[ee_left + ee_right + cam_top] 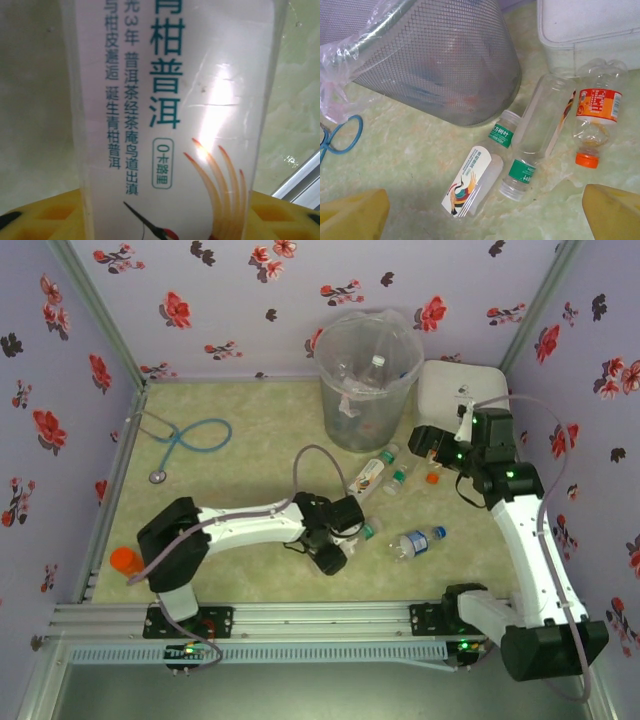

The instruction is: Put the plastic bottles in the bin

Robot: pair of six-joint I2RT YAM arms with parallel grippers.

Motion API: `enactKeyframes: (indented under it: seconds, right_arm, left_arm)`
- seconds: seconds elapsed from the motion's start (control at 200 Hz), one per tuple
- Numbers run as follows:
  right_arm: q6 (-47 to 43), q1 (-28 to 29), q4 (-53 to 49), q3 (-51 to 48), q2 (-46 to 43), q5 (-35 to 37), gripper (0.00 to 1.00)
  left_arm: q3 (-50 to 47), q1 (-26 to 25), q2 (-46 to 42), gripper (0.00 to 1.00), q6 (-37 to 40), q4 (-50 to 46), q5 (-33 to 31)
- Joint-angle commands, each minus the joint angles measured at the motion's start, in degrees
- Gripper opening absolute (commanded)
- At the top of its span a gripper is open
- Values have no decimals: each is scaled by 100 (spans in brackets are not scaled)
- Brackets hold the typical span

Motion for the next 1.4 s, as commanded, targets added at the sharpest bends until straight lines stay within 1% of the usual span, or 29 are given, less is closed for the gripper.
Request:
enactKeyframes:
  seconds: [0.0, 0.04, 0.105, 0.145, 0.185, 0.23, 0.285, 0.35, 0.48, 0.595, 0.665, 0.705, 0.85, 0.96, 1.04, 1.125, 1.195, 1.25, 1.285, 1.33, 1.35, 1.395]
  right_arm:
    - [505, -35, 549, -249, -296, -729, 99]
    - [748, -20, 934, -404, -376, -1091, 99]
    - [1226, 103, 1849, -816, -565, -1586, 99]
    - [1467, 259, 2420, -1039, -674, -1623, 99]
    - [1567, 451, 2685, -1136, -727, -1476, 99]
    - [1513, 725, 2724, -1126, -689, -1228, 99]
    - [1340, 1096, 2682, -1050, -529, -937, 99]
    - [1146, 1474, 2699, -962, -232, -761, 99]
    - [815, 2094, 2788, -675, 452, -661, 99]
    - [743, 2370, 2831, -499, 988, -329, 99]
    - [796, 2430, 3079, -487, 1241, -294, 99]
    - [828, 2441, 3237, -481, 1386, -275, 97]
    - [941, 2445, 3770, -460, 1752, -249, 80]
    - [1070, 2454, 4120, -477, 1864, -69, 64]
    - [1123, 2466, 4184, -451, 1912, 56, 48]
    - [1203, 2489, 4260, -470, 1902, 110, 30]
    - [1209, 2544, 4246, -476, 1833, 239, 19]
    - [1188, 2562, 4161, -421, 1782, 290, 13]
    - [1125, 2564, 4046, -325, 1755, 328, 11]
    - [1006, 2562, 3845, -132, 1718, 371, 7]
    - [929, 2556, 3754, -20, 1697, 388, 6]
    - [712, 2555, 3511, 284, 1661, 402, 3]
  left_arm:
    - [-305, 377, -885, 53, 169, 152, -320]
    - [-490, 468, -1180, 53, 360, 456, -381]
    - [-828, 619, -1628, 53, 591, 1091, -479]
    - [-1032, 795, -1873, 52, 602, 1514, -475]
    - [-1204, 1012, -2063, 50, 508, 1894, -473]
    - [-1328, 1283, -2202, 45, 359, 2215, -431]
    - [-1418, 1535, -2298, 41, 266, 2522, -256]
    - [-1552, 1657, -2385, 41, 318, 2980, -48]
    - [-1740, 1781, -2300, 41, 384, 3765, 347]
    - [-1737, 1814, -2157, 41, 432, 4050, 524]
    - [-1720, 1814, -2136, 42, 479, 4060, 548]
    - [-1752, 1814, -2161, 42, 505, 4100, 582]
    - [-1905, 1821, -2295, 43, 580, 4174, 712]
    - [-2017, 1889, -2322, 44, 525, 4187, 703]
    - [-2048, 1968, -2322, 45, 454, 4181, 681]
    - [-2011, 2047, -2335, 50, 381, 4091, 665]
    - [-1947, 2060, -2389, 58, 401, 3985, 662]
    - [-1910, 2075, -2462, 66, 435, 3940, 650]
    - [-1893, 2090, -2524, 76, 446, 3909, 641]
    - [-1866, 2124, -2601, 93, 447, 3852, 619]
    - [-1857, 2149, -2628, 99, 448, 3831, 615]
    - [-1838, 2200, -2709, 100, 439, 3770, 606]
